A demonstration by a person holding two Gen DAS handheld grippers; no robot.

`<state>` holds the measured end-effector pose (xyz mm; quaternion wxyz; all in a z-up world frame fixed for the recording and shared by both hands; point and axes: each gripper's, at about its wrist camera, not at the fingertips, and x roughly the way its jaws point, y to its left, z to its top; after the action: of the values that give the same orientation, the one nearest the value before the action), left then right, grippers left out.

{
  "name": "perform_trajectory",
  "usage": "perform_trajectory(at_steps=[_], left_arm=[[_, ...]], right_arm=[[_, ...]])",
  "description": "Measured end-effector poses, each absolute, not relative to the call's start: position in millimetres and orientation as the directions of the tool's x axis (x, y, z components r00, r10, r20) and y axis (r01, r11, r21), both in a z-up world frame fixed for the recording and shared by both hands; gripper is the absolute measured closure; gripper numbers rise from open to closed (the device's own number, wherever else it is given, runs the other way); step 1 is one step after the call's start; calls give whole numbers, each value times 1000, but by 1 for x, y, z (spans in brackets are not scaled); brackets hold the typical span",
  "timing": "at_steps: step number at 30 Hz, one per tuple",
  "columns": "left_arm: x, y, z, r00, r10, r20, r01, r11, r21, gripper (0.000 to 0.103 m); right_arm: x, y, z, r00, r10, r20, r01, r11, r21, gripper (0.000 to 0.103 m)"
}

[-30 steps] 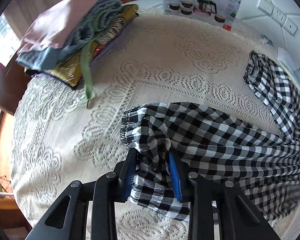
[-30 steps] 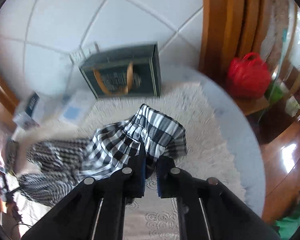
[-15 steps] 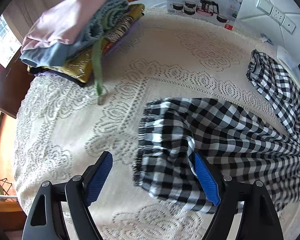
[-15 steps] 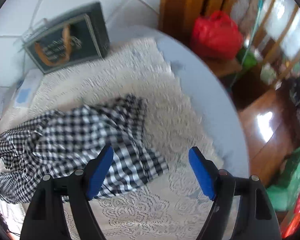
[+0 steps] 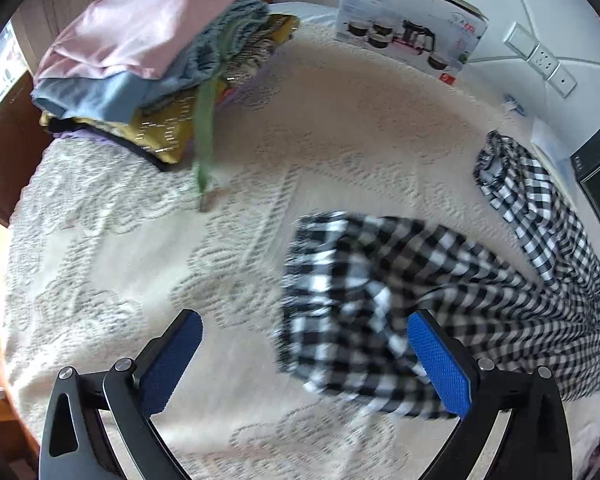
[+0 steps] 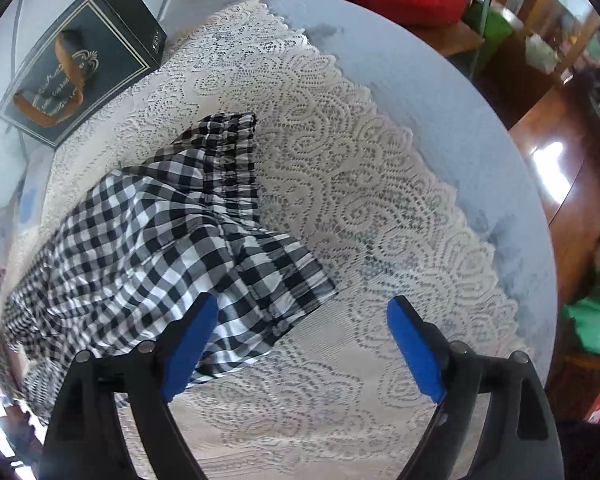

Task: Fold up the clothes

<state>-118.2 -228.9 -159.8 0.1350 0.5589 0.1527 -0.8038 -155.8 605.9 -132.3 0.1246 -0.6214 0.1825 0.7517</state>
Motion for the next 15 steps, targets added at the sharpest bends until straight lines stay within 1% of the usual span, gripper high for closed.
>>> perform_trajectory(at_steps=[2, 4, 8, 10, 14, 15], left_arm=[[-125, -222, -171, -306, -61, -950, 370, -927, -60, 0], [-131, -216, -179, -280, -57, -958, 357, -933, -49, 0], [-138, -205, -196, -234, -44, -971, 338, -940, -39, 0], [-138, -198, -199, -234, -67, -970, 332, -943, -15, 0], [-134, -194, -194, -244, -82, -966, 351, -936, -9, 1], [-132, -193, -192, -244, -82, -966, 357, -934, -11, 4]], right_arm=[[-156, 606, -132, -196, -41, -980, -431, -894, 124, 13], [-158, 607, -133, -195, -42, -980, -449, -884, 127, 11], [-166, 608, -142, -164, -21, -986, -467, -879, 96, 10], [-168, 607, -147, -166, -28, -986, -470, -877, 104, 9], [-172, 597, -160, -194, -81, -978, -435, -886, 160, 9], [-172, 594, -164, -194, -88, -977, -430, -888, 165, 14]])
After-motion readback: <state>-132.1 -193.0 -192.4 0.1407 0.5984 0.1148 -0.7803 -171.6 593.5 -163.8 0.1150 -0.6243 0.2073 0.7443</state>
